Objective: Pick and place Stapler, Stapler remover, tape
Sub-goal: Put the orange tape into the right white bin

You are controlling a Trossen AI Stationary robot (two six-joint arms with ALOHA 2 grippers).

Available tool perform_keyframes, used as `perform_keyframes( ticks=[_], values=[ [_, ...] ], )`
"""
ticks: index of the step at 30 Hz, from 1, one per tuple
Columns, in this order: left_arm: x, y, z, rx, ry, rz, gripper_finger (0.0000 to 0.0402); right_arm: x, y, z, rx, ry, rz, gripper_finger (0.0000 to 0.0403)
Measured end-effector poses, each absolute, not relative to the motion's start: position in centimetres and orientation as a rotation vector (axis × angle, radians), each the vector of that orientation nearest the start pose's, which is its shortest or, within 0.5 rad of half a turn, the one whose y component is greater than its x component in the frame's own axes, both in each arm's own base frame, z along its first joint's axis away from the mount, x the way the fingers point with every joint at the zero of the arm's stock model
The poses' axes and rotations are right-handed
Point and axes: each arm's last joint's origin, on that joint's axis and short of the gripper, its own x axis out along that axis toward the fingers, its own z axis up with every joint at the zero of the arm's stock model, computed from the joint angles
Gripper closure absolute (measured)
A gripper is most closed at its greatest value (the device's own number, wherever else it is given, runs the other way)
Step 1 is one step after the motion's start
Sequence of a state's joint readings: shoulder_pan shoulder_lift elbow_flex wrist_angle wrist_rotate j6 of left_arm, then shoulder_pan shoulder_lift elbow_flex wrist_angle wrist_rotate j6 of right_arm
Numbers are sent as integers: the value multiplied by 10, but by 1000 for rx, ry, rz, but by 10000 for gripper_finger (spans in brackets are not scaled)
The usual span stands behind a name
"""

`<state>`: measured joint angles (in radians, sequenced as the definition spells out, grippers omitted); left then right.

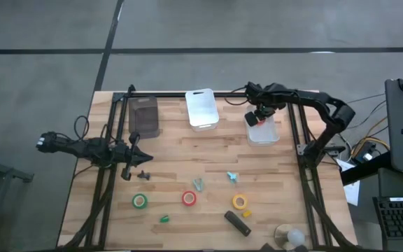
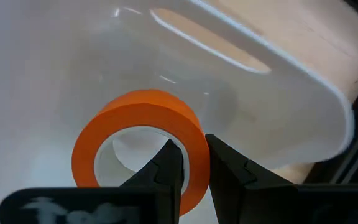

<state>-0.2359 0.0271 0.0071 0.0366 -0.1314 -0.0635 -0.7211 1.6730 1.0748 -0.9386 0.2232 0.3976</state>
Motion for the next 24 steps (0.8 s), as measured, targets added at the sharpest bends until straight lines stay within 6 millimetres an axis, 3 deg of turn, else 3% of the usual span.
perform_keyframes(
  ticks=[16,24],
  values=[
    [97,-19,167,-67,-13,-105,392,211,-195,179,654,1397,-1085,348],
    [97,-19,167,-67,-13,-105,392,211,-195,179,655,1396,-1086,302]
  ],
)
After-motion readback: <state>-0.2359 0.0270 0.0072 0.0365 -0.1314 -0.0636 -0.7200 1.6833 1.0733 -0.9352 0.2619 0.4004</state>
